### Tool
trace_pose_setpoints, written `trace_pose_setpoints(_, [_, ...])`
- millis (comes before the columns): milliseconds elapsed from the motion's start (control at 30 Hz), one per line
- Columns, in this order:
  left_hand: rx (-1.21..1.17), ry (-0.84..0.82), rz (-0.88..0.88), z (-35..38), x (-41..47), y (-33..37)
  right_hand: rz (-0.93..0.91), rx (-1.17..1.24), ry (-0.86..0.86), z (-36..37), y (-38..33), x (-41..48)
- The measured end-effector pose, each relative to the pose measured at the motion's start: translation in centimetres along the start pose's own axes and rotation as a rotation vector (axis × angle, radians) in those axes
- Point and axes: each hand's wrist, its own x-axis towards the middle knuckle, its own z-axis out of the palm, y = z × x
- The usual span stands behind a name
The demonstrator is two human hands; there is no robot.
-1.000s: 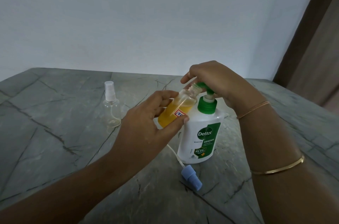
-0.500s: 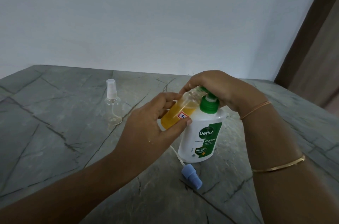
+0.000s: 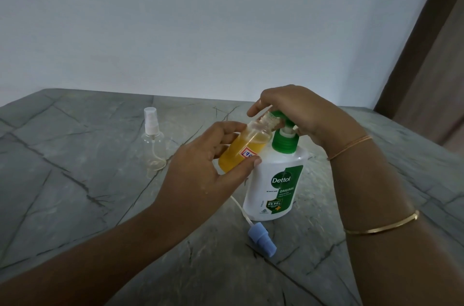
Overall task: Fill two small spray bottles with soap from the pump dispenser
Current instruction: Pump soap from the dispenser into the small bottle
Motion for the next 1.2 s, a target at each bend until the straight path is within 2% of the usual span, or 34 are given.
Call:
trace_pose_setpoints(367, [-0.028, -0.001, 0.017, 0.05, -0.24, -0.14, 0.037, -0.097, -0.054, 0.49, -0.17, -0.34])
trace_pose_setpoints(800, [0.016, 0.014, 0.001, -0.14, -0.01, -0.26, -0.014, 0.017, 0.049, 0.31, -0.78, -0.54])
trace_pose_setpoints(1200, [0.004, 0.010, 0.001, 0.01, -0.22, -0.49, 0.081, -0.066, -0.037, 0.74, -0.52, -0.82])
